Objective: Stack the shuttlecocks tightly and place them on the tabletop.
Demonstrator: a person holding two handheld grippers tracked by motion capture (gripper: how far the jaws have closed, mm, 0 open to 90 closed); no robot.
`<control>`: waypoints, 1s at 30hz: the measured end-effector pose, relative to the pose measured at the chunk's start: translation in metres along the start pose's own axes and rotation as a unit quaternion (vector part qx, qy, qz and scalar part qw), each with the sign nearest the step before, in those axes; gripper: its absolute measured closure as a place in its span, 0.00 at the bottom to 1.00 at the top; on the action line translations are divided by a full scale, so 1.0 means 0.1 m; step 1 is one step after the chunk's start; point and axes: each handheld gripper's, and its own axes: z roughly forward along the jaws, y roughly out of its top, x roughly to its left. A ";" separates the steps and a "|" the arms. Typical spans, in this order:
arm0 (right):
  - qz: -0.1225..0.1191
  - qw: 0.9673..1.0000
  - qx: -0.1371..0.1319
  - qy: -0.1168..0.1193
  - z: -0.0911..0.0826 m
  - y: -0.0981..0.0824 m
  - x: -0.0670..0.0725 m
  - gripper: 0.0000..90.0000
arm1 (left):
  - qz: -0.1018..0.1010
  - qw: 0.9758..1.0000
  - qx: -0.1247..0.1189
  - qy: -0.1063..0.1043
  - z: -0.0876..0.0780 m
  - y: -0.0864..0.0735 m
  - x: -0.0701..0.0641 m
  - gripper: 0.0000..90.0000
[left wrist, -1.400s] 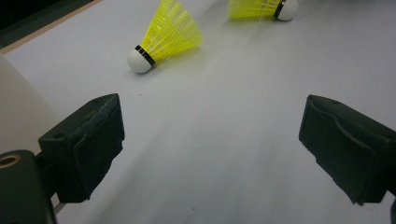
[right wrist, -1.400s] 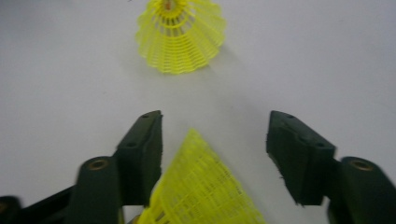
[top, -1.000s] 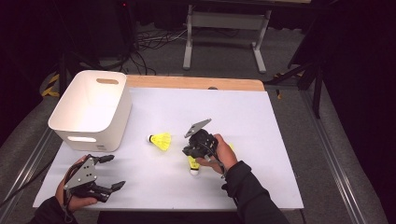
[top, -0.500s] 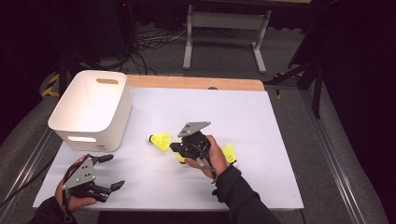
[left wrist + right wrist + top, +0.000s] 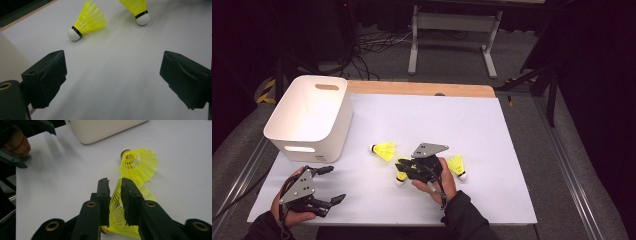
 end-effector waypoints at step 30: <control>-0.053 0.995 0.081 0.020 -0.27 -0.50 -0.07 0.96 | -0.003 1.000 -0.001 0.000 0.00 -0.02 0.03 0.09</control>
